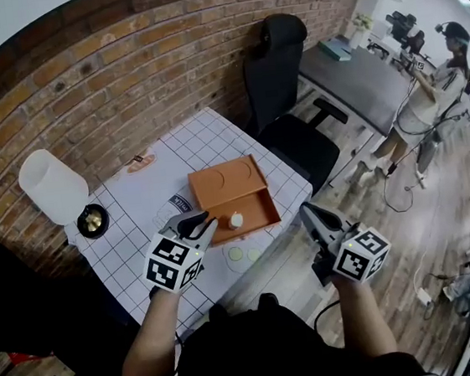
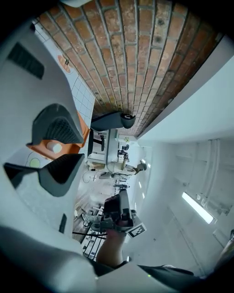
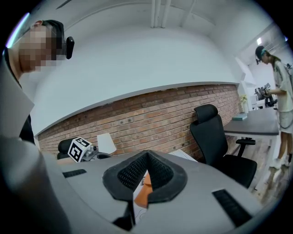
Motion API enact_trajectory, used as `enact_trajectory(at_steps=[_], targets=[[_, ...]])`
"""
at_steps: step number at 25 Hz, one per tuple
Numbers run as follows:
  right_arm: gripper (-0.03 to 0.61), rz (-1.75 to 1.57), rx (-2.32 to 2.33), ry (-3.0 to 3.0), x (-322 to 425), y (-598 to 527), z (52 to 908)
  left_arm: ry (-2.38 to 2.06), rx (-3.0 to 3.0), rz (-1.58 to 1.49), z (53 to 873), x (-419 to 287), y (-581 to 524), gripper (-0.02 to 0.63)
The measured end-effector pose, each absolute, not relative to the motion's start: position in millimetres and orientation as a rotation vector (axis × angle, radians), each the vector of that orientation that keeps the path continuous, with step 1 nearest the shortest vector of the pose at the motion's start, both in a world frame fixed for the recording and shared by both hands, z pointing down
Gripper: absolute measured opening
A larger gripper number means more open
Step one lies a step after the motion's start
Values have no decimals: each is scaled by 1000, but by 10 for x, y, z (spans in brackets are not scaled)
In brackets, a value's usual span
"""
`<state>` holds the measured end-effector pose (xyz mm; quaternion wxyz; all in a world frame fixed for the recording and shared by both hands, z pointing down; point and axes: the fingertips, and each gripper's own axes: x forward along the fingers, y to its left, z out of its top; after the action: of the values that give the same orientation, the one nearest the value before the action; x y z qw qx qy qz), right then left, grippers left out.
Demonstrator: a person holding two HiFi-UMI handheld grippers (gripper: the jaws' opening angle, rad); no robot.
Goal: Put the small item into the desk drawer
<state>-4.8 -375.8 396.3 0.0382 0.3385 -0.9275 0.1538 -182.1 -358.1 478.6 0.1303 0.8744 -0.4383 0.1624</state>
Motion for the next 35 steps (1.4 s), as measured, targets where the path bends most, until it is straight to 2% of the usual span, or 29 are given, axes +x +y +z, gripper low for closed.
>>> enact_trajectory(at_steps=[7, 13, 17, 20, 35], targets=[[-6, 262, 921, -2794, 208, -3775, 4029, -1313, 2639, 408, 4502, -1386, -3672, 47], [-6, 313, 867, -2861, 614, -3867, 3963, -1371, 2641, 305, 4234, -1040, -3788, 32], [-6, 485, 917, -2988, 926, -4001, 3781, -1396, 2683, 261, 4078, -848, -3798, 31], [-6, 449, 948, -3040, 1088, -4114, 3616, -1423, 2674, 181, 3937, -774, -3787, 20], [-6, 249, 831, -3095, 1019, -4179, 3330, -1646, 2590, 148, 3616, -830, -3851, 14]])
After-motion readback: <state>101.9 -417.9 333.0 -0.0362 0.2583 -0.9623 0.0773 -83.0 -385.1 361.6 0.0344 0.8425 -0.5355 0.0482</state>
